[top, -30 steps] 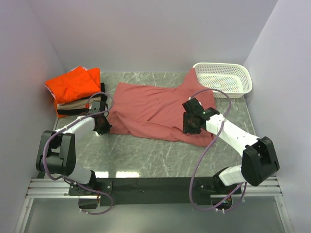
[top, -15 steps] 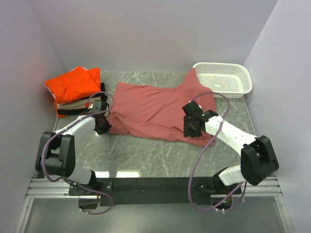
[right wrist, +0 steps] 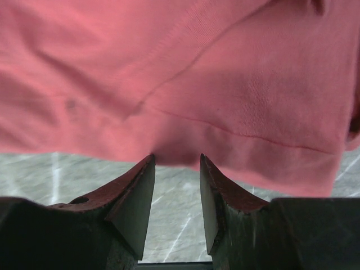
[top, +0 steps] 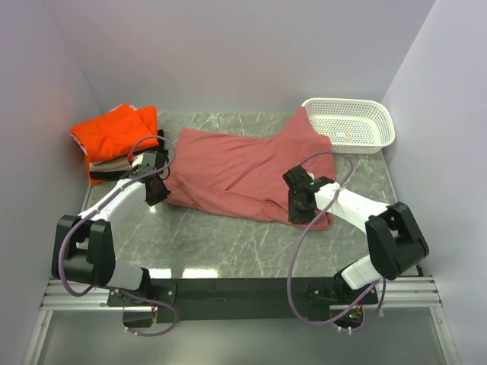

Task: Fold and stack the t-shirts
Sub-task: Fold the tshirt

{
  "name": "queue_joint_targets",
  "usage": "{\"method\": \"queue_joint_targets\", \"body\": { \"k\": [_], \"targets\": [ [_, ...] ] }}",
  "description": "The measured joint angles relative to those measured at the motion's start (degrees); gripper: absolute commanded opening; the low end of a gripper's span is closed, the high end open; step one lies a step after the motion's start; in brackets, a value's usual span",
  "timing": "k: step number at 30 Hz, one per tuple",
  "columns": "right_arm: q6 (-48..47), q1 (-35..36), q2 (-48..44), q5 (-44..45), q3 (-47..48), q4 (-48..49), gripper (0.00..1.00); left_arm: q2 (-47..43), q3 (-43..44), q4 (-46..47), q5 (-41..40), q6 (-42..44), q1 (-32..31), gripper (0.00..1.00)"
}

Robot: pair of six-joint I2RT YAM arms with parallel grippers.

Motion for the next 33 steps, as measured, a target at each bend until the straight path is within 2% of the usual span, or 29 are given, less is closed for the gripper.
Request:
{"method": "queue_joint_targets", "body": {
  "k": [5,22,23,25,26,29,33],
  "targets": [
    [0.9,-0.7,4.0,0.1,-2.1,1.9,0.45,0.0,0.0,-0.6,-0.9,-0.2,-0.2,0.01],
    [0.3,-7.8,4.4,-0.6,-1.9,3.8,0.45,0.0,0.0,-3.3,-4.0,-1.7,-1.4,0.02],
    [0.0,-7.8,4.2,-0.6,-1.9,3.7,0.46,0.0,0.0,-3.4,-4.1,-1.7,-1.7,0.13],
    [-0.6,-7.9,3.1,-0.7,-1.9,2.5,0.46,0.0,0.2,-4.0,-4.5,-1.7,-2.3,0.25],
    [-0.8,-8.0,2.3,-0.7,-1.7,1.7,0.46,0.0,0.4,-4.3,-4.9,-1.7,-2.6,0.36],
    [-1.7,-8.1,-1.0,-1.2,0.5,-1.3,0.46,-0.8,1.4,-6.1,-6.1,-2.4,-4.3,0.51],
    [-3.0,-7.8,-3.0,-2.8,5.7,-1.9,0.46,-2.8,3.7,-7.9,-7.4,-4.2,-9.4,0.62]
  ]
}}
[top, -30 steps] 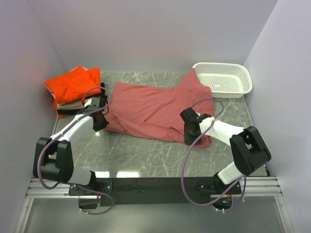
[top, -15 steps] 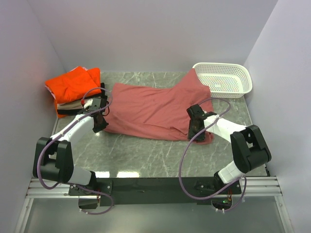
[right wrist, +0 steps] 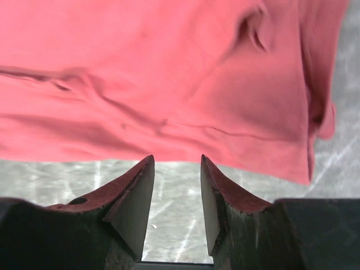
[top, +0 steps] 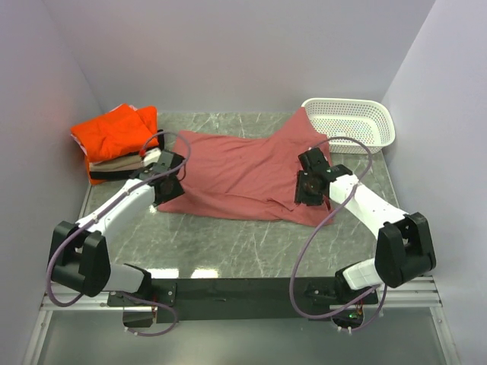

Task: Fold and stack the t-shirts
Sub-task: Fold the tshirt

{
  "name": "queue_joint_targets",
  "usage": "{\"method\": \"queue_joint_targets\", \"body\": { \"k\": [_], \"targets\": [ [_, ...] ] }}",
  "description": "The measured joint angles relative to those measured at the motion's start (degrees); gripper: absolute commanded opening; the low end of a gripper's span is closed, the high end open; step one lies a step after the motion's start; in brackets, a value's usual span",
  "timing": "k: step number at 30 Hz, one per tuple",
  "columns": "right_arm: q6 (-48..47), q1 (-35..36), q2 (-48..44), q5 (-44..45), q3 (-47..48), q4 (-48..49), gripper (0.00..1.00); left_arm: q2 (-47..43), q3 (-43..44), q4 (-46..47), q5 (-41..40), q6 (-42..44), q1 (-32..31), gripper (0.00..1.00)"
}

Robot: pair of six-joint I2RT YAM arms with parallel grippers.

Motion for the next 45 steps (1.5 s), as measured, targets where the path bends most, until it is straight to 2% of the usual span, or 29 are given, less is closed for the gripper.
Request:
{"method": "queue_joint_targets", "body": {
  "k": [5,10,15,19,21,25,29,38,45],
  "targets": [
    [-1.0,1.4,2.3,-1.8,2.0,0.8,0.46,0.6,3.8,3.0,0.4,-2.4,-9.7,0.69],
    [-1.9,2.6,8.2,-3.5,2.0,2.1,0.46,9.2,6.6,9.7,4.3,-3.5,-16.4,0.71],
    [-2.7,2.9,11.3,-3.9,2.1,3.9,0.46,18.8,9.6,13.2,6.5,-3.4,-19.8,0.72],
    [-3.5,3.0,13.2,-3.9,2.2,5.2,0.45,20.2,9.3,13.7,7.1,-3.5,-20.6,0.73],
    [-3.9,3.0,13.9,-3.9,2.3,5.7,0.45,19.8,8.5,14.8,7.0,-3.6,-20.6,0.74],
    [-4.9,3.2,15.5,-3.9,3.0,6.9,0.28,18.4,5.7,15.8,7.0,-3.8,-20.5,0.75],
    [-5.8,3.5,15.9,-3.5,3.4,7.0,0.00,16.1,2.9,16.3,7.0,-4.4,-20.5,0.75],
    [-7.7,3.6,17.2,-0.2,12.8,5.8,0.00,4.6,0.3,15.2,4.9,-5.2,-20.5,0.78],
    [-9.4,3.6,24.5,3.7,21.6,4.6,0.00,-0.1,-2.5,13.7,1.8,-6.2,-20.4,0.80]
  ]
}}
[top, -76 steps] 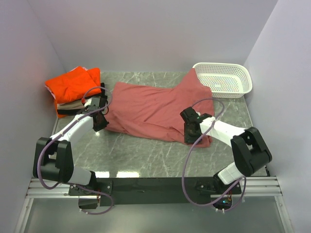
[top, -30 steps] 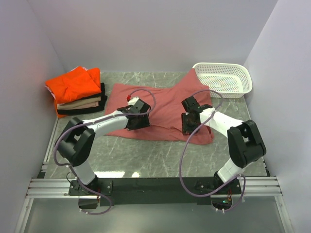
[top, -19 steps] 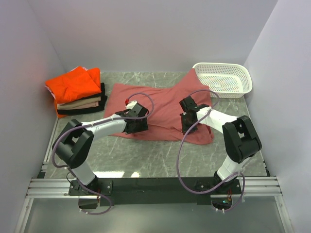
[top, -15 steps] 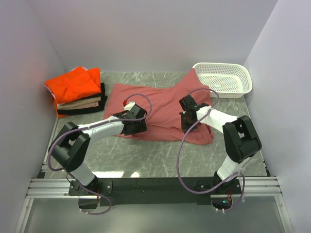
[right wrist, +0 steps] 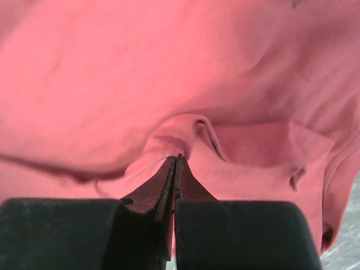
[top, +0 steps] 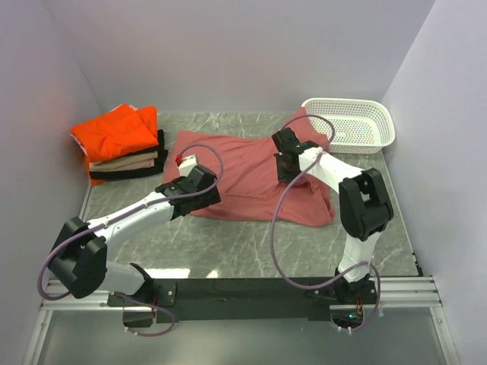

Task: Fold and stack the t-shirts
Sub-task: Fold the tshirt

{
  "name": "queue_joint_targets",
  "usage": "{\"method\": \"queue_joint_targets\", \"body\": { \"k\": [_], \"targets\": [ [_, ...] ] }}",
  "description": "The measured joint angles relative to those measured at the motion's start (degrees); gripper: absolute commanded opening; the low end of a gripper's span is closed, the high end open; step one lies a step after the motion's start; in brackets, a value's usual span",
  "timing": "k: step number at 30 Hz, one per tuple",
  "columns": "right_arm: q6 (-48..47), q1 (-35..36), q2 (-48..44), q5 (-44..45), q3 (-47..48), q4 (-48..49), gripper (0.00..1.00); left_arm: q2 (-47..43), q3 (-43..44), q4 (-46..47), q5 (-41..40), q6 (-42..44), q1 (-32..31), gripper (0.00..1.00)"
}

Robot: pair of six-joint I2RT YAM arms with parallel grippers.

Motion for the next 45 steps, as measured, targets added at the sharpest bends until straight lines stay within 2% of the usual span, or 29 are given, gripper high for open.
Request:
{"method": "queue_joint_targets", "body": {
  "k": [1,3,4,7,10,17,22,27,32,40,45],
  "targets": [
    [-0.2,0.0,1.2,0.7,0.8,-0.1,0.00,0.0,-0.5,-0.5,-0.3,-0.1,0.1,0.80],
    [-0.2,0.0,3.0,2.1,1.9,-0.8,0.07,-0.2,-1.6,-1.6,-1.0,-0.3,0.3,0.81],
    [-0.1,0.0,3.5,2.5,2.0,-0.8,0.18,-0.3,-2.0,-1.9,-1.2,-0.3,0.4,0.81],
    [0.6,-0.3,4.1,3.5,2.1,-1.5,0.34,-1.0,-2.7,-3.1,-1.7,-0.4,0.9,0.82],
    [1.5,-1.3,3.1,4.0,2.1,-1.5,0.40,-1.8,-2.8,-3.3,-2.0,-0.4,1.4,0.82],
    [1.9,-7.5,-6.9,5.8,0.0,-1.2,0.41,-2.9,-3.2,-3.2,-2.3,-0.4,2.0,0.82],
    [1.7,-7.5,-11.5,3.3,-3.0,-1.0,0.41,-2.9,-4.2,-3.1,-2.2,-0.4,2.7,0.83],
    [1.6,-7.4,-10.2,-3.8,-8.1,-1.6,0.41,-2.9,-4.5,-2.7,-2.0,-0.4,3.5,0.83],
    [1.7,-7.3,-5.5,-6.3,-8.6,-1.9,0.41,-3.6,-5.1,-2.7,-1.9,-0.1,4.5,0.84],
    [3.6,-9.4,2.3,2.1,-3.7,-3.7,0.41,-8.6,-8.0,-3.1,-1.8,0.0,7.2,0.84],
    [4.1,-12.1,2.6,10.4,0.2,-3.7,0.41,-11.6,-8.9,-3.9,-1.8,0.1,8.7,0.85]
  ]
}}
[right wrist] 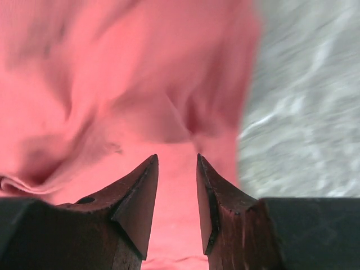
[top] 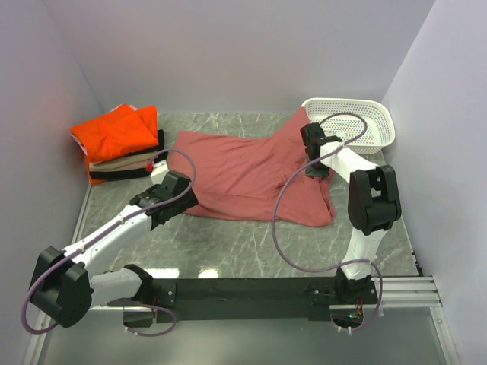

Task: Fold and stack the t-shirts
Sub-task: Fold the tshirt

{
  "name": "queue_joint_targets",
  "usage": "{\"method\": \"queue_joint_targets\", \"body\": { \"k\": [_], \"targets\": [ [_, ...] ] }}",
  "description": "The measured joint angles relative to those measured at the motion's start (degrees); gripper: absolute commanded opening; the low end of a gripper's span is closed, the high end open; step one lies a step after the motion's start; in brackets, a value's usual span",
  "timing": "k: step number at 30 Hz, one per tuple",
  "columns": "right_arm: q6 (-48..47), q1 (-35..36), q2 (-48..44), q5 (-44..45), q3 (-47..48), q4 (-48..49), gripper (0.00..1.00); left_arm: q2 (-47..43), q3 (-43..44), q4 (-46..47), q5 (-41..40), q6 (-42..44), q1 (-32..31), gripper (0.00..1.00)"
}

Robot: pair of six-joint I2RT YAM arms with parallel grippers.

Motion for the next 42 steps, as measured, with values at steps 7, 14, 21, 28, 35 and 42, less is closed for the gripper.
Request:
{"method": "queue_joint_targets", "body": {
  "k": [7,14,21,28,35,42],
  "targets": [
    [-1.3,0.0,-5.9,-1.2,0.4,2.3,0.40,-1.6,-0.7,-0.2,0.1,0.2,1.7,0.85],
    [-2.8,4.2,-8.3,-10.3,-1.2,4.2,0.40,-1.5,-1.4,-0.2,1.2,1.4,5.5,0.86],
    [-3.0,8.6,0.2,-12.9,-0.1,3.8,0.40,-1.5,-1.6,0.2,3.0,3.1,9.5,0.86],
    [-2.9,8.9,9.2,-14.3,7.9,2.6,0.39,-1.6,-1.6,0.2,3.8,4.2,11.0,0.86],
    [-1.9,9.0,9.3,-17.1,8.9,4.9,0.39,1.9,-0.4,0.8,3.5,4.8,12.4,0.84],
    [-1.1,9.1,1.9,-17.2,5.6,6.7,0.40,10.9,4.1,4.9,1.2,6.6,13.8,0.75]
  ]
}}
